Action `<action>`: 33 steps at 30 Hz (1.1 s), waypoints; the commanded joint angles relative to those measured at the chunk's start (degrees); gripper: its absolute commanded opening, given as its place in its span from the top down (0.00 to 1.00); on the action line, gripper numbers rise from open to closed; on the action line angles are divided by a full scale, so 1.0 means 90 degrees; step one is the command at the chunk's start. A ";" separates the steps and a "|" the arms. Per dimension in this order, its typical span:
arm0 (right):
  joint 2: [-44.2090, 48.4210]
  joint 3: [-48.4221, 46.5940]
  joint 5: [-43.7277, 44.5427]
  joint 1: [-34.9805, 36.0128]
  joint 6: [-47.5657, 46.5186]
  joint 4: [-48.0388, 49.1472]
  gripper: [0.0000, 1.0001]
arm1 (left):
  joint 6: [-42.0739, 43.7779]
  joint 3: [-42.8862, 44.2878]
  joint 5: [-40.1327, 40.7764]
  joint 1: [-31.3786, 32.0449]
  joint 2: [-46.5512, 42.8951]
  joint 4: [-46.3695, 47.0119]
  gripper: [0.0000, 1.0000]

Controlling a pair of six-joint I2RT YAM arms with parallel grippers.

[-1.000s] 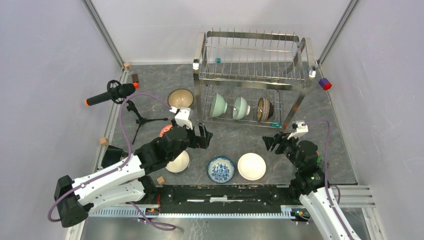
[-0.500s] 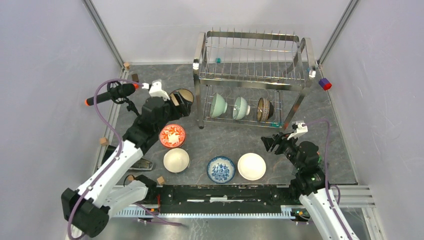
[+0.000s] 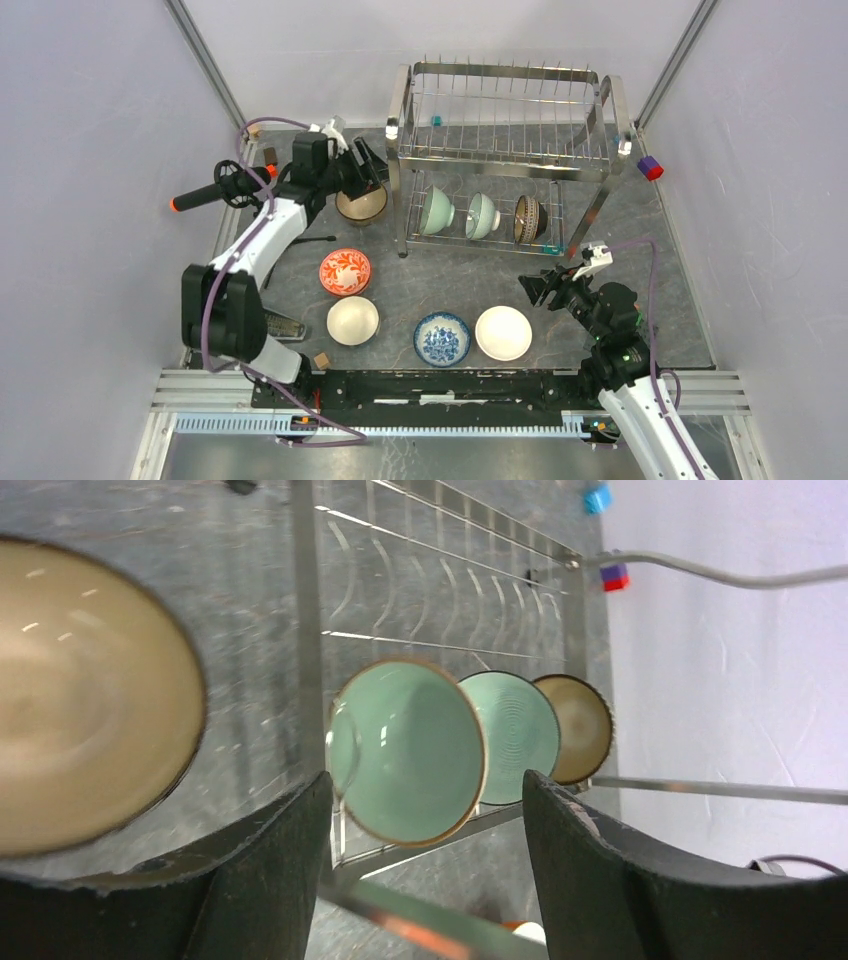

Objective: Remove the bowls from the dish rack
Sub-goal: Pick up the bowl from the dish rack.

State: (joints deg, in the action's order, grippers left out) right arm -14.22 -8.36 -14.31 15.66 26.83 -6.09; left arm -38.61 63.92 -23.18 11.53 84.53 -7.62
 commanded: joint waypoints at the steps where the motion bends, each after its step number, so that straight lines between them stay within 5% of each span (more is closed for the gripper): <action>1: -0.0074 -0.0031 -0.0226 0.0019 0.0084 0.0424 0.32 | -0.0120 0.0957 -0.1559 -0.0031 0.0987 -0.0029 0.27; 10: -0.0188 -0.0095 -0.0216 0.0033 0.0003 0.0480 0.32 | -0.0187 0.1883 -0.2723 0.0135 0.2388 -0.0138 0.33; 23: -0.0256 -0.0026 -0.0159 0.0093 -0.0081 0.0519 0.32 | 0.0874 0.2596 -0.2605 0.0792 0.2946 -0.1211 0.33; 33: -0.0284 -0.0056 -0.0099 0.0112 -0.0128 0.0505 0.32 | 0.1131 0.2698 -0.2545 0.0891 0.3132 -0.1477 0.46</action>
State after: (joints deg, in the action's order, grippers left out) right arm -16.60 -8.36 -15.44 16.36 26.70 -3.60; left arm -31.51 86.04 -45.15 19.27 112.16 -19.81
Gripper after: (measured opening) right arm 0.679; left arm 0.556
